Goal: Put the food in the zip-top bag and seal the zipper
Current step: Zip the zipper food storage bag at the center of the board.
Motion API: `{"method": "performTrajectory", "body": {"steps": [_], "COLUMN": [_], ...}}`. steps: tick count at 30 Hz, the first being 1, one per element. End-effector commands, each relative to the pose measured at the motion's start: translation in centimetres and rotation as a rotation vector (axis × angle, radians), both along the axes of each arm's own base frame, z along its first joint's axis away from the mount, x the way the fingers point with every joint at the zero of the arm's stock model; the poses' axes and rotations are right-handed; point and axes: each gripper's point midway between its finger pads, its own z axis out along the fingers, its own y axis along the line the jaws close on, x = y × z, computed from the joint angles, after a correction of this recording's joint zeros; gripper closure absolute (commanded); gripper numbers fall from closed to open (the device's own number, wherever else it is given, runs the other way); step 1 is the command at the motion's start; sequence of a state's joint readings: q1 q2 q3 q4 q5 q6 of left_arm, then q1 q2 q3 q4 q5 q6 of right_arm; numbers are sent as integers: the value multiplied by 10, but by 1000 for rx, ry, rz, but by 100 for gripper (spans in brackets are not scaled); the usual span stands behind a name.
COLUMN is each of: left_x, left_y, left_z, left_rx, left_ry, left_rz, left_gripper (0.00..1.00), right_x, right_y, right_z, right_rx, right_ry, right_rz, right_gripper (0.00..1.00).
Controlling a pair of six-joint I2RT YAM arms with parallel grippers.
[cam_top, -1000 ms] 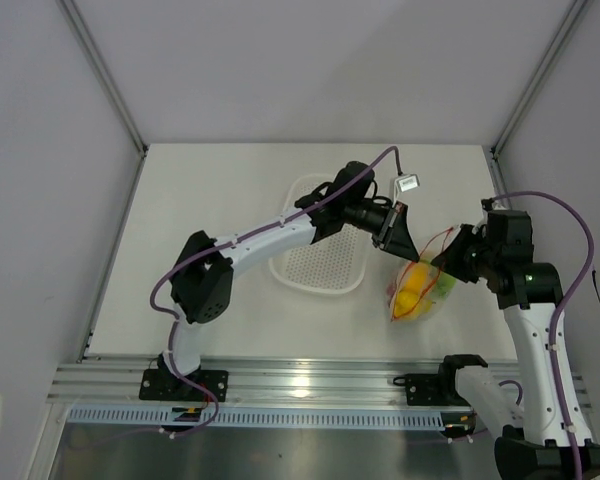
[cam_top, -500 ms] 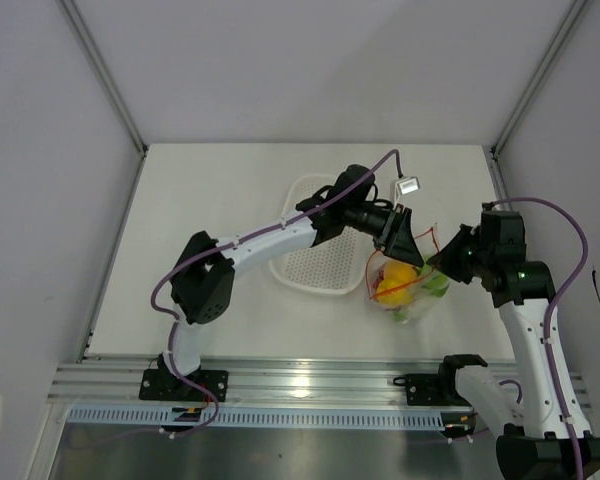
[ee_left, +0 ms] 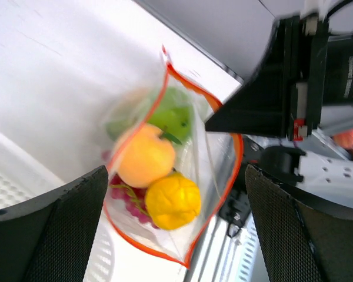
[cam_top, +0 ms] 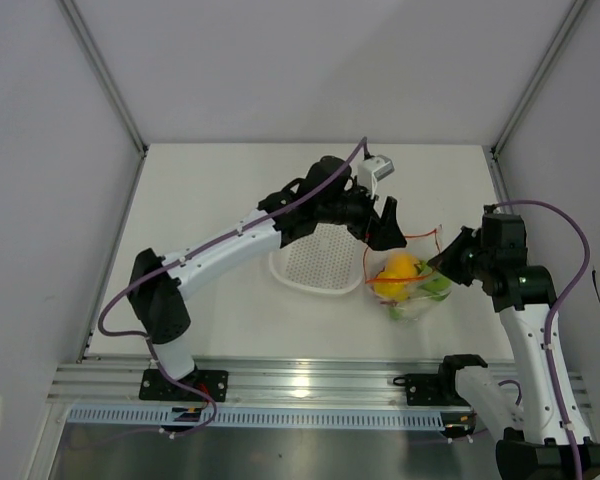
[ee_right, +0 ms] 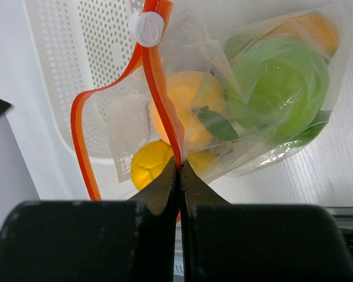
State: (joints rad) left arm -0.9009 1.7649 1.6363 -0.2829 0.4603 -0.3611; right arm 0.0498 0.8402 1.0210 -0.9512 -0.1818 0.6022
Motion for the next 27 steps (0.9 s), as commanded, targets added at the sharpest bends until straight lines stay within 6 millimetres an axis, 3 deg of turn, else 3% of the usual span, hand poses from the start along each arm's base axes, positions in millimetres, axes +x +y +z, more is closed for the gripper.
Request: {"method": "performTrajectory", "body": {"steps": [1,2,4,10,18,22,24,25,26,27], "left_x": [27,30,32,16,24,15,13,9,8,6], "left_y": [18,14,11,-8,-12,-19,-22,-24,-27,-29], "left_z": [20,8,2,-31,-44,-51,-53,-52,-53,-52], "left_rx": [67,90,102,81,120,106,96,84,77,68], "left_ry": [-170,-161,-159,-77,-145,-112,-85,-67,-44,-33], "left_rz": [91,75,38,-104,-132,-188,-204,-225,-231,-241], "left_gripper": [1,1,1,1,2,10,31,44,66,74], "right_x": [3,4,4,6,8,11,12,13,13,13], "right_y": [2,3,3,0,1,2,1,1,1,1], "right_z": [9,10,12,21,20,22,21,21,21,20], "right_rx": [10,8,7,-8,4,13,10,10,13,11], "right_ry": [-43,-49,-54,-73,-66,-74,-71,-71,-67,-63], "right_rz": [10,18,24,29,44,42,40,40,40,41], "right_gripper": [100,100,100,100,98,97,95,94,93,93]}}
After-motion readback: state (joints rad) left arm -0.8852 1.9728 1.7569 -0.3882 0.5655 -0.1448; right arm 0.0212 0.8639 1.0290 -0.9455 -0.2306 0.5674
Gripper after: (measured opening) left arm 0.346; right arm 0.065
